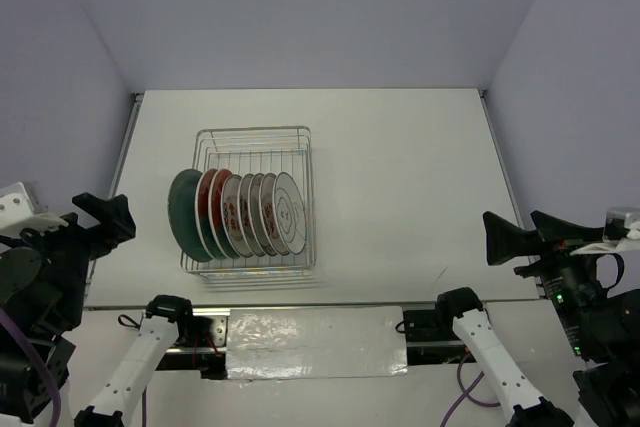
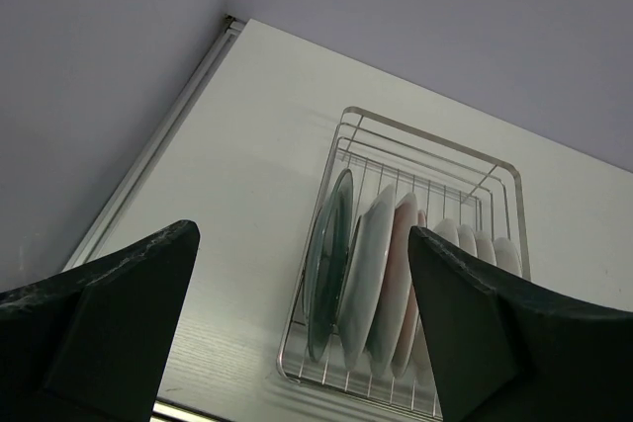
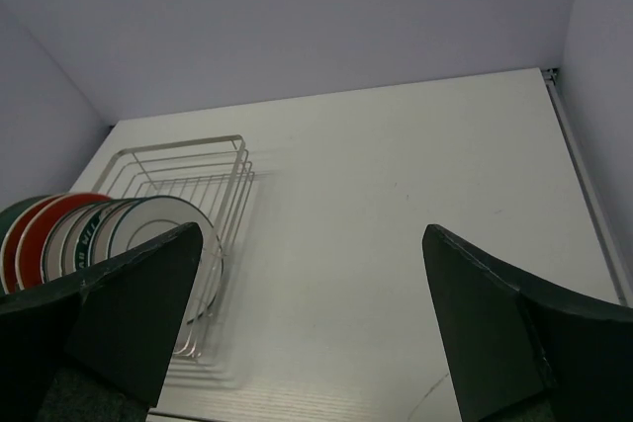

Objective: Unload the plates from the dish rack

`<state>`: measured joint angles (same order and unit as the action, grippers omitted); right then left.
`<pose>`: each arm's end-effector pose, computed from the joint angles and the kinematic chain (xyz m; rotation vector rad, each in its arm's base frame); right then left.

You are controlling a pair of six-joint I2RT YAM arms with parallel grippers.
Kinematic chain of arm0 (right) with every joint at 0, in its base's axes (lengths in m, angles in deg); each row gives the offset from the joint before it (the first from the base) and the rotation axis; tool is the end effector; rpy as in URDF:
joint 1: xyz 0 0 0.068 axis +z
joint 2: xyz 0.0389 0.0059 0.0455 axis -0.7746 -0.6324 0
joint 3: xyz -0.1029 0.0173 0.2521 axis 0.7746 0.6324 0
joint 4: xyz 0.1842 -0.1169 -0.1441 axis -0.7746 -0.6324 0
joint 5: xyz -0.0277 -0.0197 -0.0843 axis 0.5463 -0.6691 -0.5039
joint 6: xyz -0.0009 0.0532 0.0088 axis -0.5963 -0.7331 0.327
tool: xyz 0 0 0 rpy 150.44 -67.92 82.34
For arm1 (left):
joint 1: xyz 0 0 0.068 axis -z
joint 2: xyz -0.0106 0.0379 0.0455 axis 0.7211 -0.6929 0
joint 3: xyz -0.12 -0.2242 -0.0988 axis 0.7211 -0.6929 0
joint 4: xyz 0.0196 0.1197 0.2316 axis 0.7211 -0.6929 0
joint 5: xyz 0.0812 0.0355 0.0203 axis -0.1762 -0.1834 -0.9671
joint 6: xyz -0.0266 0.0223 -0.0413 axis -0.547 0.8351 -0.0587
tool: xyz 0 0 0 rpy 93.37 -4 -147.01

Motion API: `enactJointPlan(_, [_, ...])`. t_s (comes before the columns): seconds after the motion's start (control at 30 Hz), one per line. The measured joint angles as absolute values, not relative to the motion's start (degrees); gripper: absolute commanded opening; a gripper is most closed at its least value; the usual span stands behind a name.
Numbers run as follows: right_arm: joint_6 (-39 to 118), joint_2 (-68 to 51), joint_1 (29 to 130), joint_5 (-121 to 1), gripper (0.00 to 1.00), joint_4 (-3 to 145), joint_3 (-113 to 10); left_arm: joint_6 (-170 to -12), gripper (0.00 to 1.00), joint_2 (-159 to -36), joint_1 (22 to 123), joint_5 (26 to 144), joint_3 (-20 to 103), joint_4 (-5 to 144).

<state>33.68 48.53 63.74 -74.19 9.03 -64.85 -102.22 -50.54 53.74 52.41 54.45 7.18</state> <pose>-0.0590 -0.0177 0.4730 0.0872 1.5372 0.2714 -0.0197 0.0173 0.4707 -0.5272 1.5414 -0.0586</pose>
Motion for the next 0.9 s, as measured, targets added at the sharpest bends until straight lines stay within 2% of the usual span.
enactJointPlan(0.3, [33.77,48.53,63.74,-73.25,1.00,8.92,-63.86,-102.22,0.99,-50.67,54.22,51.23,54.18,7.18])
enactJointPlan(0.5, [34.38,48.42,63.74,-67.99,1.00,9.21,-61.09,-102.27,1.00,-51.56,54.24,51.03,53.73,7.43])
enactJointPlan(0.63, [34.80,46.63,63.74,-63.92,1.00,9.75,-57.26,-102.42,1.00,-54.67,54.22,51.51,48.46,8.43])
enactJointPlan(0.9, [35.72,40.71,63.74,-57.23,1.00,12.46,-48.78,-102.81,0.99,-69.99,54.24,57.83,33.75,12.21])
